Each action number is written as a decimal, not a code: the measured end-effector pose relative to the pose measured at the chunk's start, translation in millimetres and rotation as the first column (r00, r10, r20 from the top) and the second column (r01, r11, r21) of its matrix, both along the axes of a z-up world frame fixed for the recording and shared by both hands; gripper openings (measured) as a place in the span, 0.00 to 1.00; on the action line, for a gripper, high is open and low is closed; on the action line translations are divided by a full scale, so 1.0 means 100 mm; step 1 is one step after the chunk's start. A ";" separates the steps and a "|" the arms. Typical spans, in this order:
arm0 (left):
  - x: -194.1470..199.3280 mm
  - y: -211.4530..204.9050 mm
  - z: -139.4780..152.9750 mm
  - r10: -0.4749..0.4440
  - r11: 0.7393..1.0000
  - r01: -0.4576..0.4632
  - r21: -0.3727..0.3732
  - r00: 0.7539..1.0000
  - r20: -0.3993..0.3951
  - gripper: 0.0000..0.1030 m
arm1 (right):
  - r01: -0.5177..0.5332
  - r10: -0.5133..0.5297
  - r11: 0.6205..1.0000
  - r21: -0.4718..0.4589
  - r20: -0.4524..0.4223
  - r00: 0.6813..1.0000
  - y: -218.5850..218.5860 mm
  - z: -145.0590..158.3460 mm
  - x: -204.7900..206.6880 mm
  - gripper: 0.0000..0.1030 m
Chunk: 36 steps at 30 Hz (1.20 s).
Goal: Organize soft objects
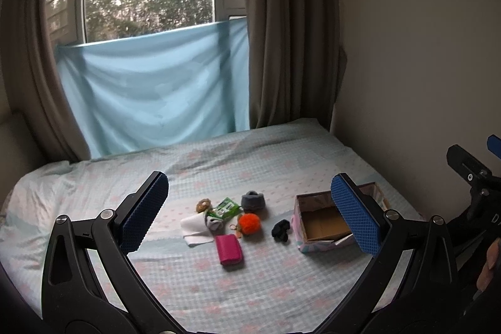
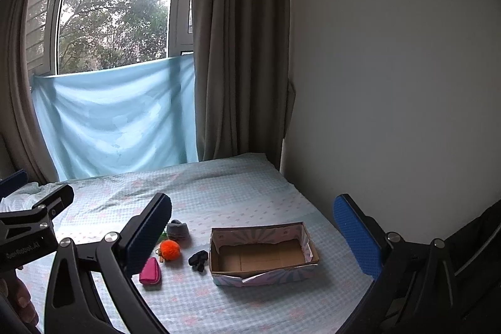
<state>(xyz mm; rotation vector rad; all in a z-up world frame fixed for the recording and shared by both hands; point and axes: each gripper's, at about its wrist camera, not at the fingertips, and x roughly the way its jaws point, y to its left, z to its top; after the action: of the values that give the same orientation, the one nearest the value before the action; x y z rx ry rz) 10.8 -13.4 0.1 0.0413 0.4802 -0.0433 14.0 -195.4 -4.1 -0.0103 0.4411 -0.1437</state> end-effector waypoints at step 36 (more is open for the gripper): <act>1.93 2.40 -2.24 -0.332 0.930 0.365 0.045 0.886 -0.324 1.00 | -0.006 0.037 0.994 0.109 -0.278 0.960 2.14 -1.83 1.27 1.00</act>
<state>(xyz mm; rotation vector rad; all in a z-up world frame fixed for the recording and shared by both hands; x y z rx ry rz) 203.8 226.7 -223.5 0.2281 0.7881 -0.3849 141.2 18.1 -187.4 0.0707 0.7311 -0.0969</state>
